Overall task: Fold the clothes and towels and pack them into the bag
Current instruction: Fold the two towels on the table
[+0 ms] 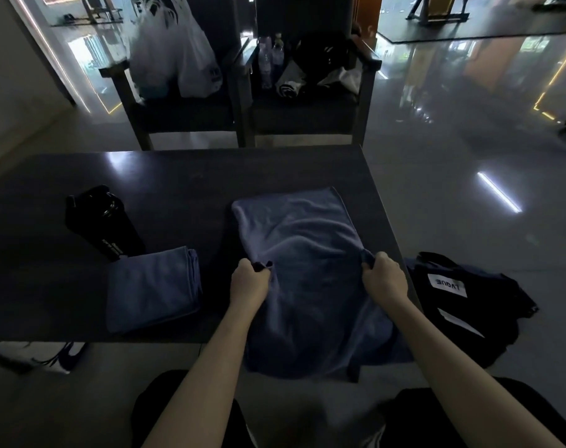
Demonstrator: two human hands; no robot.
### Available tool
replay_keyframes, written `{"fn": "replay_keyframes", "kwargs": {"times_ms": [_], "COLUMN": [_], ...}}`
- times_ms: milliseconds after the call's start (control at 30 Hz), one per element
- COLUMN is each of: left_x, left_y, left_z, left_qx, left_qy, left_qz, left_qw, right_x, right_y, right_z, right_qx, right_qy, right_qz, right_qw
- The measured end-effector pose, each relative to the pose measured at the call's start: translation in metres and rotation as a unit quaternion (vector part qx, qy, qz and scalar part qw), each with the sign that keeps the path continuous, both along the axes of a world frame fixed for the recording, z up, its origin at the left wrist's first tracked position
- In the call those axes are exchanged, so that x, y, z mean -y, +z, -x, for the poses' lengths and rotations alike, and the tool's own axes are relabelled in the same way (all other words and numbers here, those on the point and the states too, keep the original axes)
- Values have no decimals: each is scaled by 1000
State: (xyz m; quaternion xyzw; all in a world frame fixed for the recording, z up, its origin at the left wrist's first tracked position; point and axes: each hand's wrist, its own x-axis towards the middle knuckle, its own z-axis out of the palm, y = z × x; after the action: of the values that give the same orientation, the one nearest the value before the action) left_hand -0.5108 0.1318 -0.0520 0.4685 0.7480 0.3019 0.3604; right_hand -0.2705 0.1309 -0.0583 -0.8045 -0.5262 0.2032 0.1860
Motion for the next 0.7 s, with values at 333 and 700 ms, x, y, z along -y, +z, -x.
{"fn": "replay_keyframes", "kwargs": {"times_ms": [333,700], "left_x": [-5,-11], "left_y": [-1,-13], "left_z": [6,30], "left_qx": [98,185], "left_qy": [33,85], "left_qz": [31,46], "left_qw": [994,978], "right_x": [2,1], "right_y": [-2,-5], "right_z": [-3,-5], "right_qx": [-33,-8], "right_qy": [-5,-12], "right_qz": [-13,8], "right_qw": [999,1000]}}
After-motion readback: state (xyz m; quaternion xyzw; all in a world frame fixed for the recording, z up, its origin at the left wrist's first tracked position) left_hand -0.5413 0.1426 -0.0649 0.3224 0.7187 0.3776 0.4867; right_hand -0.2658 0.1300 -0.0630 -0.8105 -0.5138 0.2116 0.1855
